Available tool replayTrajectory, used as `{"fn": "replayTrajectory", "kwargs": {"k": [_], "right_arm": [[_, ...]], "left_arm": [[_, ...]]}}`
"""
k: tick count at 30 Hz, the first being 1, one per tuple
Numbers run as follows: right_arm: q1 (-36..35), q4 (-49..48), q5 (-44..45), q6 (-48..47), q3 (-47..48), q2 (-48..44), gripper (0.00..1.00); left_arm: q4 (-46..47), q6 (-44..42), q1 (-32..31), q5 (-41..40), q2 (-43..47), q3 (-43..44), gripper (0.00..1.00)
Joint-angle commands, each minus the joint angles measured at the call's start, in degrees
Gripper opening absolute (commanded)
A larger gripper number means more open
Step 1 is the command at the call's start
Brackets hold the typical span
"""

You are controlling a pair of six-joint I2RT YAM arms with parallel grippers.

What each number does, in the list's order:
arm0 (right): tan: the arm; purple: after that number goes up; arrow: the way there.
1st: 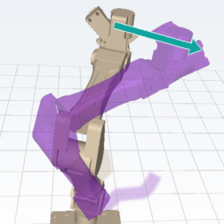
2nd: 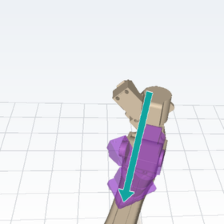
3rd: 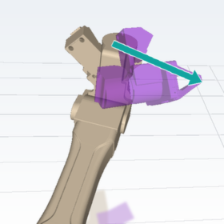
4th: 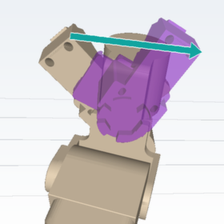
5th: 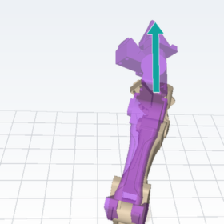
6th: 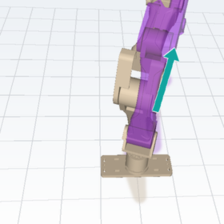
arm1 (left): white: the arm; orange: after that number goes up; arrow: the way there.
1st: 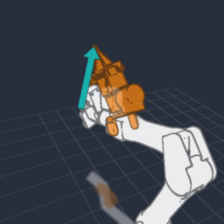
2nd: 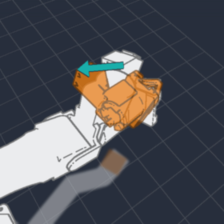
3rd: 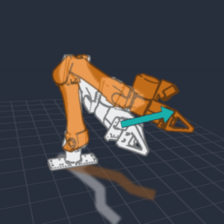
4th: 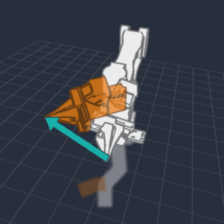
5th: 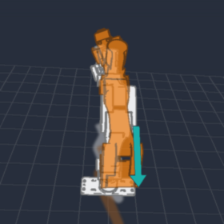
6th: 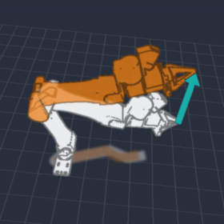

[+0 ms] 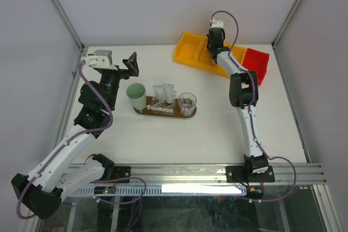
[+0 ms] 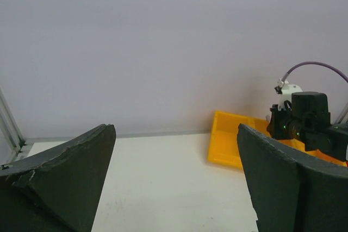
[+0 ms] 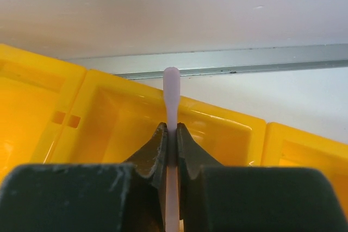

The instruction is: Prepare toiletry sets of a toothbrush and toothpaste on the tray

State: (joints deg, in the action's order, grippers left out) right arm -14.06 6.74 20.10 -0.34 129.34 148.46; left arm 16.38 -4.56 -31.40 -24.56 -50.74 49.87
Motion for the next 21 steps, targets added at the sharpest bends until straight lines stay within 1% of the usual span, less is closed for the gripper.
{"fn": "replayTrajectory", "kwargs": {"k": [1,5,8,13,17,21], "right_arm": [[0.08,0.8,-3.8,1.89,1.0,-7.57,0.02],[0.18,0.4,-7.02,3.49,-2.82,-15.25,0.02],[0.42,-2.04,-12.92,3.67,-7.15,-20.65,0.0],[0.44,-2.53,-16.94,6.05,-13.0,-29.67,0.0],[0.44,-5.7,-18.94,9.57,-23.1,-39.8,0.0],[0.44,-5.7,-20.65,13.12,-33.76,-51.63,0.0]], "left_arm": [[2.21,-0.8,0.2,0.83,-0.03,0.4,0.99],[2.24,-1.69,0.2,0.0,0.13,0.24,0.99],[3.33,-2.96,0.29,-1.74,0.37,-0.33,0.99],[4.79,-4.62,0.89,-2.89,0.55,-1.24,0.99],[5.41,-4.75,2.07,-3.09,0.5,-1.67,0.99],[5.59,-3.79,3.8,-2.89,0.73,-1.73,0.99]]}}
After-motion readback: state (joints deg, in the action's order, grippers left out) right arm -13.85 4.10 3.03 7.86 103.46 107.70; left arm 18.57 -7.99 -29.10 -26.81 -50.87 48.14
